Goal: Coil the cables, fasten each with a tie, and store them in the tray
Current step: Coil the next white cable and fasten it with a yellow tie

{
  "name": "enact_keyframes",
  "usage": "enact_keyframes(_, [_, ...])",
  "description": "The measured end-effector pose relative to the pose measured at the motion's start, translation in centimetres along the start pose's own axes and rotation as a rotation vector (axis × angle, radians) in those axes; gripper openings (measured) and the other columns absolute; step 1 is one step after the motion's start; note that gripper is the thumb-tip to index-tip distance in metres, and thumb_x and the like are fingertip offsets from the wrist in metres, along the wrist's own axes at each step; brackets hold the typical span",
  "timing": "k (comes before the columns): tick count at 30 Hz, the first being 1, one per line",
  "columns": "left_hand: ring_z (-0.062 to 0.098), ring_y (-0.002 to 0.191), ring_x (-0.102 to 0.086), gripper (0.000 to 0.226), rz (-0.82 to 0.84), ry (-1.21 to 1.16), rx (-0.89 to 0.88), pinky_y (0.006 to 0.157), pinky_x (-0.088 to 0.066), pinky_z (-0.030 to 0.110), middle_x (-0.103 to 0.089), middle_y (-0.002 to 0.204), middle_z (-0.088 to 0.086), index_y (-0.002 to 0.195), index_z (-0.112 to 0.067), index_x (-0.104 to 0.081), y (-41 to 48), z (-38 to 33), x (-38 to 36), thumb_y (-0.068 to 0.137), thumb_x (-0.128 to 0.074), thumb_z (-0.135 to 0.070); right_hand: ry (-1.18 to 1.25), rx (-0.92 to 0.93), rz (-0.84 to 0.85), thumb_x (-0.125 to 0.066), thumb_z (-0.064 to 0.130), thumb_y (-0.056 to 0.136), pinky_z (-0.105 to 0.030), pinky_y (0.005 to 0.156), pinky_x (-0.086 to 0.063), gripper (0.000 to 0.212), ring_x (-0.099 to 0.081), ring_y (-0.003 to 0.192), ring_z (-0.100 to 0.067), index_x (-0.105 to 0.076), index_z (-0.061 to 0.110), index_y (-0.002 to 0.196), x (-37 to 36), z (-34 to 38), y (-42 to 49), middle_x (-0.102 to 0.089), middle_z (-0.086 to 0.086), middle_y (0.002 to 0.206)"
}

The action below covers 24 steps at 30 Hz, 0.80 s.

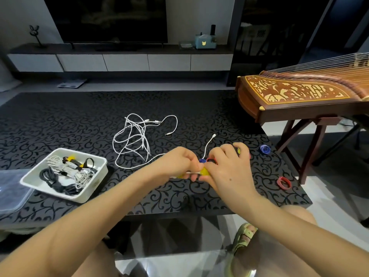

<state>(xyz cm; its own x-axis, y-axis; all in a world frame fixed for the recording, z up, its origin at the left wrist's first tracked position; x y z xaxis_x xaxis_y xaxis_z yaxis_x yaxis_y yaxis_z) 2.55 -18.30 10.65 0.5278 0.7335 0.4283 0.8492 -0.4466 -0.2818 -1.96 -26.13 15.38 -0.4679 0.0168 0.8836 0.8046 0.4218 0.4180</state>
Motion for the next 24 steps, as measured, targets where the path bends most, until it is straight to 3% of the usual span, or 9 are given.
enact_keyframes(3, [0.015, 0.06, -0.054, 0.036, -0.062, 0.408, -0.066, 0.061, -0.043, 0.028, -0.064, 0.067, 0.005, 0.081, -0.008, -0.068, 0.6, -0.1, 2.6, 0.098, -0.047, -0.031, 0.094, 0.06, -0.054, -0.075, 0.031, 0.076, -0.05, 0.109, -0.026, 0.021, -0.063, 0.08, -0.022, -0.069, 0.012, 0.07, -2.2, 1.3, 0.2, -0.063, 0.003, 0.071])
enact_keyframes(5, [0.022, 0.078, -0.06, 0.044, -0.283, 0.621, -0.135, 0.076, -0.047, 0.034, -0.066, 0.08, 0.008, 0.089, -0.009, -0.068, -0.2, -0.4, 6.4, 0.099, -0.04, -0.041, 0.203, -0.012, 0.116, -0.062, 0.034, 0.089, -0.047, 0.115, -0.021, 0.026, -0.06, 0.083, -0.021, -0.066, 0.014, 0.074, -5.5, 1.5, 0.7, -0.06, 0.004, 0.072])
enact_keyframes(7, [0.02, 0.086, -0.061, 0.041, -0.527, 0.404, -0.157, 0.082, -0.045, 0.032, -0.068, 0.088, 0.009, 0.094, -0.01, -0.069, -2.3, 0.4, 11.6, 0.1, -0.04, -0.039, 0.339, -0.141, 0.293, -0.043, 0.038, 0.098, -0.038, 0.114, -0.018, 0.034, -0.054, 0.089, -0.019, -0.061, 0.017, 0.078, -8.6, 1.4, 0.9, -0.057, 0.005, 0.076])
enact_keyframes(10, [0.019, 0.096, -0.065, 0.029, -0.809, 0.056, -0.102, 0.092, -0.046, 0.034, -0.07, 0.097, 0.003, 0.1, -0.016, -0.07, -6.2, 4.8, 18.1, 0.1, -0.044, -0.029, 0.498, -0.214, 0.318, -0.039, 0.039, 0.1, -0.036, 0.096, -0.034, 0.041, -0.058, 0.088, -0.02, -0.063, 0.012, 0.08, -10.3, 3.2, 2.6, -0.064, 0.003, 0.08])
enact_keyframes(13, [0.019, 0.086, -0.066, 0.02, -0.965, 0.023, 0.017, 0.076, -0.05, 0.033, -0.071, 0.09, 0.005, 0.089, -0.02, -0.069, -10.2, 10.2, 21.7, 0.096, -0.051, -0.025, 0.613, -0.209, 0.327, -0.042, 0.042, 0.098, -0.034, 0.086, -0.038, 0.042, -0.06, 0.093, -0.025, -0.068, 0.012, 0.085, -10.4, 7.5, 5.9, -0.07, -0.005, 0.089])
enact_keyframes(15, [0.013, 0.079, -0.065, 0.018, -1.076, -0.033, 0.115, 0.059, -0.048, 0.026, -0.071, 0.086, 0.003, 0.084, -0.02, -0.069, -13.2, 14.3, 23.7, 0.092, -0.053, -0.023, 0.684, -0.196, 0.372, -0.043, 0.045, 0.097, -0.034, 0.075, -0.033, 0.046, -0.059, 0.089, -0.029, -0.059, 0.013, 0.067, -10.3, 11.5, 8.6, -0.061, -0.004, 0.073])
enact_keyframes(17, [0.024, 0.082, -0.067, 0.019, -1.153, -0.105, 0.206, 0.063, -0.048, 0.029, -0.071, 0.084, 0.008, 0.082, -0.012, -0.069, -15.5, 18.1, 25.1, 0.09, -0.053, -0.019, 0.699, -0.183, 0.397, -0.045, 0.048, 0.095, -0.033, 0.068, -0.026, 0.052, -0.059, 0.085, -0.031, -0.042, 0.014, 0.056, -10.2, 15.3, 11.2, -0.045, 0.0, 0.06])
enact_keyframes(20, [0.037, 0.087, -0.065, 0.025, -1.214, -0.134, 0.296, 0.076, -0.049, 0.038, -0.069, 0.084, 0.019, 0.083, -0.002, -0.068, -18.0, 22.7, 26.8, 0.088, -0.051, -0.02, 0.603, -0.083, 0.419, -0.049, 0.049, 0.093, -0.034, 0.074, -0.032, 0.044, -0.062, 0.094, -0.031, -0.06, 0.01, 0.074, -10.6, 21.4, 15.4, -0.063, -0.008, 0.08])
enact_keyframes(24, [0.022, 0.082, -0.061, 0.018, -1.179, 0.211, 0.403, 0.065, -0.036, 0.028, -0.064, 0.078, -0.004, 0.089, -0.019, -0.068, -18.3, 24.0, 26.9, 0.091, -0.054, -0.029, 0.392, 0.0, 0.372, -0.051, 0.047, 0.093, -0.038, 0.091, -0.034, 0.037, -0.061, 0.103, -0.028, -0.065, 0.013, 0.1, -12.0, 26.7, 19.6, -0.068, -0.007, 0.106])
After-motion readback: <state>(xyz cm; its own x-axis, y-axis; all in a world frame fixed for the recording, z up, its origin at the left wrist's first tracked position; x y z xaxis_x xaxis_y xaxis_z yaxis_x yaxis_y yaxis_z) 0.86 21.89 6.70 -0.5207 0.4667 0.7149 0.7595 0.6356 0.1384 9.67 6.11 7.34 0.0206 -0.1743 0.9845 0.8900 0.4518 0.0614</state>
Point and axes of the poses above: each hand's wrist, its own y-axis towards the middle knuckle, its own x-axis out of the back of the hand, z = x × y, the point moved 9 cm from there along y, towards the middle knuckle
